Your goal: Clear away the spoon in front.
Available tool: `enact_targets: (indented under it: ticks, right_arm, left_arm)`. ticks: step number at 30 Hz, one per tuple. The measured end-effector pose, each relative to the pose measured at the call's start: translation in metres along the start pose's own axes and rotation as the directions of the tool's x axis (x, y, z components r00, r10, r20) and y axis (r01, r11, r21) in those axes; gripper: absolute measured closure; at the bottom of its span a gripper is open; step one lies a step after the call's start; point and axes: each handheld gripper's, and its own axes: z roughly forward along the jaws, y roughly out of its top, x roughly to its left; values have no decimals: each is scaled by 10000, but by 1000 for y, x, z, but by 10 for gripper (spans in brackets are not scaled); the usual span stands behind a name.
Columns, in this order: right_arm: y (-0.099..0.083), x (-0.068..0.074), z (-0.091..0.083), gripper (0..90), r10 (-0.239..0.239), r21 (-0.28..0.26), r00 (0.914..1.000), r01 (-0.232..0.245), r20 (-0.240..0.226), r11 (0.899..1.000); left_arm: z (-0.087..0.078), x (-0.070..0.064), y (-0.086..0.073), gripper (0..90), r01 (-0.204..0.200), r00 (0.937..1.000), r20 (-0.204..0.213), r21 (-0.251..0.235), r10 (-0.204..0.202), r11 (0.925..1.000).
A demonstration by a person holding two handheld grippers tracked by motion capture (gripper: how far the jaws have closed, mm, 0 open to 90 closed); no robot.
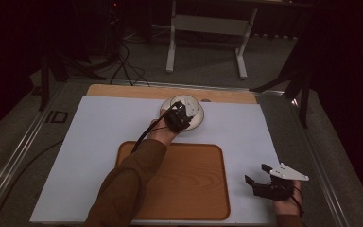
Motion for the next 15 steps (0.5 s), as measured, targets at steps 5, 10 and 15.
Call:
enact_targets:
  ticks: [5, 10, 15]
  right_arm:
    - [0, 0, 0, 167, -25, 10, 10000, 25, 9, 10000]
    - [0, 0, 0, 166, -20, 12, 10000, 20, 11, 10000]
    - [0, 0, 0, 166, -18, 3, 10000, 18, 16, 10000]
  left_arm:
    - [-8, 8, -3, 878, 45, 9993, -366, -132, -49, 9999]
    - [-13, 14, -5, 888, 171, 9993, -337, -229, -179, 9996]
    - [-20, 20, -9, 890, 335, 9992, -201, -336, -342, 9989]
